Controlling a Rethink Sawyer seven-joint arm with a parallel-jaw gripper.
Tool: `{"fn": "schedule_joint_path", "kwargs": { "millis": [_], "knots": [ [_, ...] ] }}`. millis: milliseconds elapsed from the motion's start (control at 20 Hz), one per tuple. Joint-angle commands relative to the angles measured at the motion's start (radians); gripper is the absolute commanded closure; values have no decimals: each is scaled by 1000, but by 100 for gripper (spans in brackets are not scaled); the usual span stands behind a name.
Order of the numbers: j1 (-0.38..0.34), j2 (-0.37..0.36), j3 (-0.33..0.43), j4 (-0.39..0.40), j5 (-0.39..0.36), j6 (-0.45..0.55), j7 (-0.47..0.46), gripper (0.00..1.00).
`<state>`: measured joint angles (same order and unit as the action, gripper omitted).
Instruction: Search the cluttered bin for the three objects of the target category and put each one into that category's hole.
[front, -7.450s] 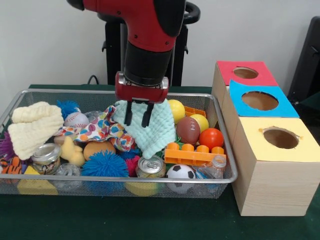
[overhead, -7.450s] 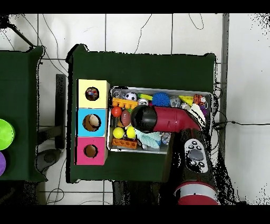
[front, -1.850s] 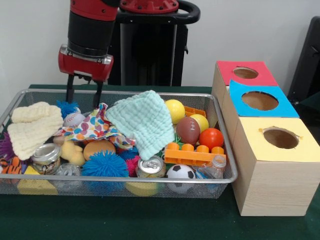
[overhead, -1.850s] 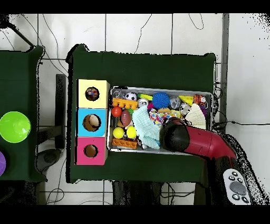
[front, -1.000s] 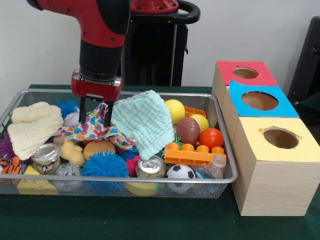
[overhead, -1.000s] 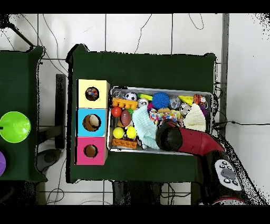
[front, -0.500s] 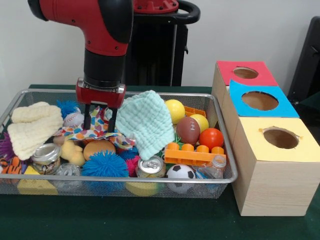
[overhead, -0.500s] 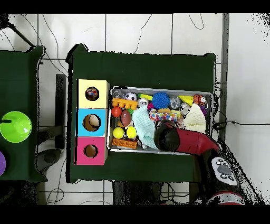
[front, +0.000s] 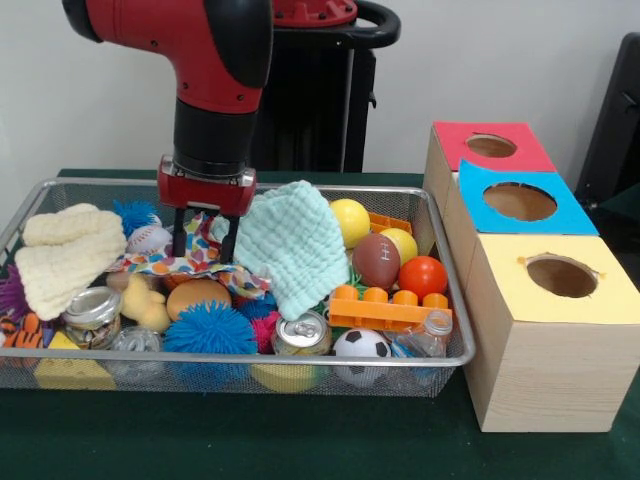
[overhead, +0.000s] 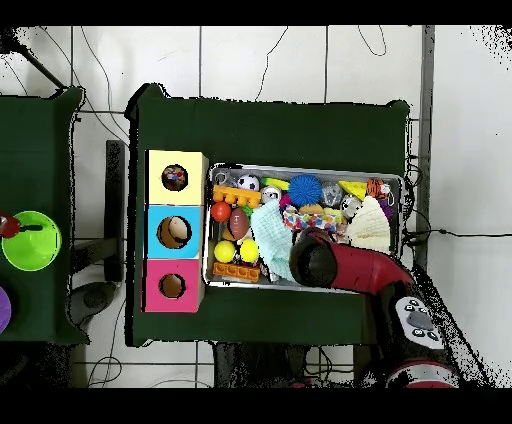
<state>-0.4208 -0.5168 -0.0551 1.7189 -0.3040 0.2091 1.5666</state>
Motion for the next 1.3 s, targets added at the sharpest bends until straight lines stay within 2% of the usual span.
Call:
{"fn": "schedule_joint_path", "kwargs": {
  "millis": [50,300,450,600,700,850,950,1300],
  "knots": [
    [39,65,4,-18,-36,22,99,0],
    [55,96,-20,-28,-37,23,98,0],
    [105,124,-80,-55,-36,16,124,0],
    [174,156,-175,-88,-36,-42,173,0],
    [192,167,-205,-94,-28,-75,188,0],
    [182,166,-209,-79,-17,-132,194,0],
    [133,141,-161,-38,-18,-241,198,0],
    [126,143,-162,-34,14,-274,193,0]
  ]
}}
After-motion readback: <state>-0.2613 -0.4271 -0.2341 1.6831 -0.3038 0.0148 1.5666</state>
